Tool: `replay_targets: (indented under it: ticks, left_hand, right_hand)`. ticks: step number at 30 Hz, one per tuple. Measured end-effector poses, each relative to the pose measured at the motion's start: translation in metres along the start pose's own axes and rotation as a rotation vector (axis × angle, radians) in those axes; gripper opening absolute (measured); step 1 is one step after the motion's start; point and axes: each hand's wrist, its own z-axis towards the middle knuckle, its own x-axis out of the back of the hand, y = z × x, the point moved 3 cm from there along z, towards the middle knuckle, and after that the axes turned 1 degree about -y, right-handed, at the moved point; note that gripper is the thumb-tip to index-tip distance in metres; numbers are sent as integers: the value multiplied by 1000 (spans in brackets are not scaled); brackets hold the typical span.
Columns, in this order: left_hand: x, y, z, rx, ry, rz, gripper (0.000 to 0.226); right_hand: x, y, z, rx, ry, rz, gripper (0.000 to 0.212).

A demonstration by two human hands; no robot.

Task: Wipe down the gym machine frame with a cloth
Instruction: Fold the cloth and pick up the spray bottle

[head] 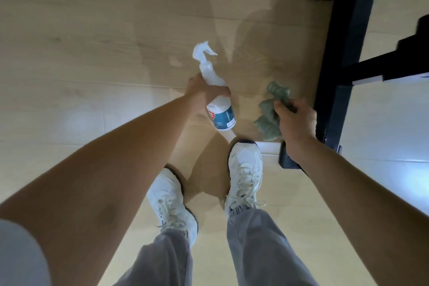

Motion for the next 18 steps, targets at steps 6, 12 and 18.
replay_targets:
  ticks: [6, 12, 18]
  left_hand:
    - [46, 11, -25, -16, 76, -222, 51]
    - [58, 19, -42, -368, 294, 279, 54]
    - [30, 1, -51, -481, 400, 401, 68]
  right_hand:
    - [-10, -19, -16, 18, -75, 28, 24]
    - [-15, -37, -21, 39, -85, 57, 27]
    - [-14, -48, -21, 96, -70, 41, 24]
